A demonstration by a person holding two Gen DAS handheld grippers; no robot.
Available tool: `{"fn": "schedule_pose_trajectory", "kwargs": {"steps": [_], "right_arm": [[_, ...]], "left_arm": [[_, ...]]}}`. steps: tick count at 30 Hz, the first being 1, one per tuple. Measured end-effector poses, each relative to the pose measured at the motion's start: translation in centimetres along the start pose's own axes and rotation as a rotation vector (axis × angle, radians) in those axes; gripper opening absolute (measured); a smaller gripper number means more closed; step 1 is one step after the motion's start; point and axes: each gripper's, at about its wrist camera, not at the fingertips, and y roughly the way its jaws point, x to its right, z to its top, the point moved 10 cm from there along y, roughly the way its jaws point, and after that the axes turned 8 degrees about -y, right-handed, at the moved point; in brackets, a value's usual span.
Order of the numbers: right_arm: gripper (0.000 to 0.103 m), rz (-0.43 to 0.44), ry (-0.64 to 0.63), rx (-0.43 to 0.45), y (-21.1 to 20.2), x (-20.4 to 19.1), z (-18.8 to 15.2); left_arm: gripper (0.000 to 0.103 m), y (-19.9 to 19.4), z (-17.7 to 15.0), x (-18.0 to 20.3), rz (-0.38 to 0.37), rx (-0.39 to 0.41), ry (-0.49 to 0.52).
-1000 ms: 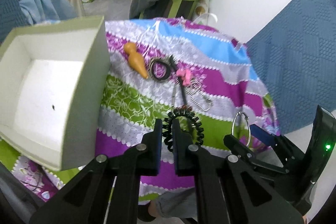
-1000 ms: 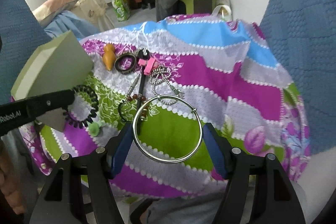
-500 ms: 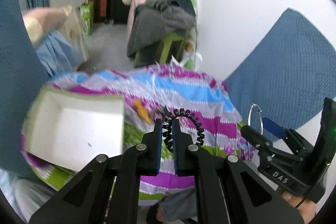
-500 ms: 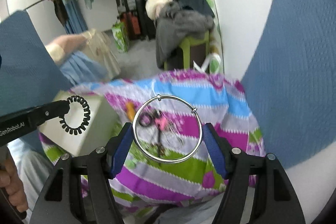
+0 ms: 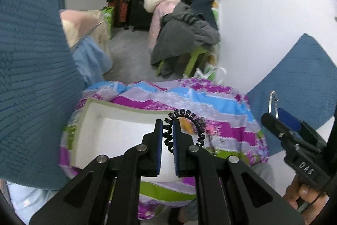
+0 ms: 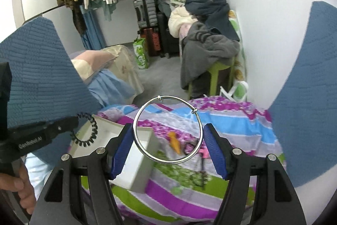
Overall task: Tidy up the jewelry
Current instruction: 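Lift and carry the coiled bracelet and silver hoop over the green box with both tools, then open the left tool dropping the coiled bracelet while the right tool drops the hoop into the box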
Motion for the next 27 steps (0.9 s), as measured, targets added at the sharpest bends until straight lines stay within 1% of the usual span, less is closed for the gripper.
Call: {"fn": "schedule_pose_trajectory", "kwargs": {"steps": [3,7,12,20,23,27], "right_arm": [[0.066,0.011,0.017,-0.011,1.7,-1.9,-0.3],[0.066,0.000,0.037,-0.030,3.9,-3.8,-1.1],[0.066,0.012,0.046,-0.081,7.1,-6.0,-2.7],[0.066,0.053,-0.006,-0.247,12.8,-9.8,-7.7],[0.066,0.059,-0.018,-0.282,14.1,-10.6,-8.9],[0.067,0.072,-0.025,-0.319,15.2,-11.2,-9.8]], "left_arm": [[0.009,0.8,-0.2,-2.6,0.009,-0.019,-0.005],[0.009,1.8,-0.4,-5.8,0.028,-0.038,0.001],[0.009,4.3,-1.6,-9.1,0.038,-0.094,0.023],[0.009,8.8,-4.8,-12.4,0.028,-0.200,-0.023],[0.009,10.0,-6.0,-13.4,0.038,-0.232,-0.031],[0.009,10.6,-6.7,-14.3,0.047,-0.253,-0.036]]}}
